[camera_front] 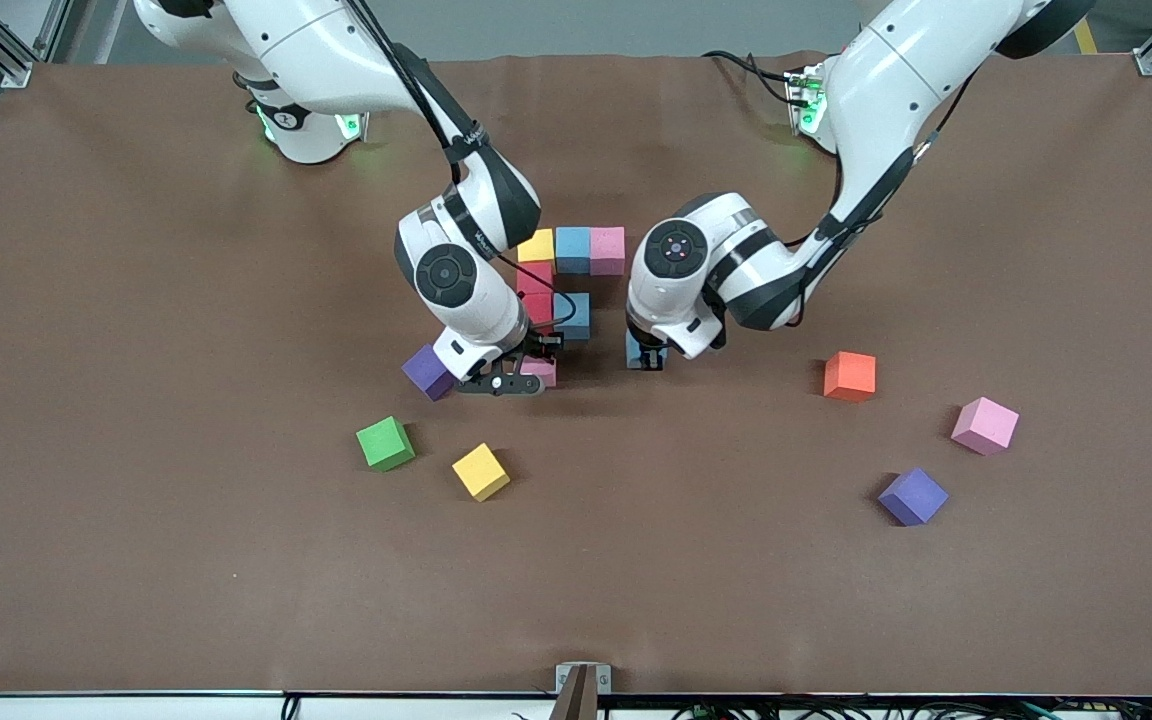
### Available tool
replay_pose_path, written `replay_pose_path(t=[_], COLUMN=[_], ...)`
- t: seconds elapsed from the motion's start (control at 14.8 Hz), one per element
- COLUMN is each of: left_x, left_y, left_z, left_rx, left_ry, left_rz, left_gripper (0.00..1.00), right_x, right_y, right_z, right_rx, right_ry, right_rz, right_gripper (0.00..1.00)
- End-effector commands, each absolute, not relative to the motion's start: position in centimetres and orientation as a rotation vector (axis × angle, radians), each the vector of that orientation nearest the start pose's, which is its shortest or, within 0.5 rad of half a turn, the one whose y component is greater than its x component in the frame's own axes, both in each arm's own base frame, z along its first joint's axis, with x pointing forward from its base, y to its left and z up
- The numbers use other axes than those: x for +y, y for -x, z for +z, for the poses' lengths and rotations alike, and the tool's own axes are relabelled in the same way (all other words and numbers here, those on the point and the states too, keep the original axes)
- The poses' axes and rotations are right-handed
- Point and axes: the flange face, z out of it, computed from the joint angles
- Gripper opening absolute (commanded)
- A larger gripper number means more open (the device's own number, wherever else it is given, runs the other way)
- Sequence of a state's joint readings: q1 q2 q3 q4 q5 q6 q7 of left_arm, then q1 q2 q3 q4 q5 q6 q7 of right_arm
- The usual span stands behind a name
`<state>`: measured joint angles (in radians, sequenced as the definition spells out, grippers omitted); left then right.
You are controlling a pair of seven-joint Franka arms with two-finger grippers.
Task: Arrange 11 blocks into digit 3
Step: 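Carry the pink cube and light blue cube to the row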
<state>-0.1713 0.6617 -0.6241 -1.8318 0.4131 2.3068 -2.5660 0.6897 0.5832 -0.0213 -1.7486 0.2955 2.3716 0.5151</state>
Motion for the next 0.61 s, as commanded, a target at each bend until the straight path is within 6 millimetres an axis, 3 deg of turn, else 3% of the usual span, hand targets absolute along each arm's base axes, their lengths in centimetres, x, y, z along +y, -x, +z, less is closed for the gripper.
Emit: replay_pose_path(t=[0.0,0.54], left_x=[-44.6,-48.0], left_y=[-46.9,-44.4], left_z=[21.3,20.0], left_rx=[2.264,2.281], left_ry=[-2.233,-2.216], left_rz=[-0.089,-0.060], left_gripper=[0.36,0.36], right_x=[40.6,41.1], right_y=[-51.1,-50.4], right_z=[23.8,23.5], right_rx=[0.067,0.052], right_ry=[2.933,2.930], right_rz=[0.097,0.103], right_gripper=[0.00,0.00])
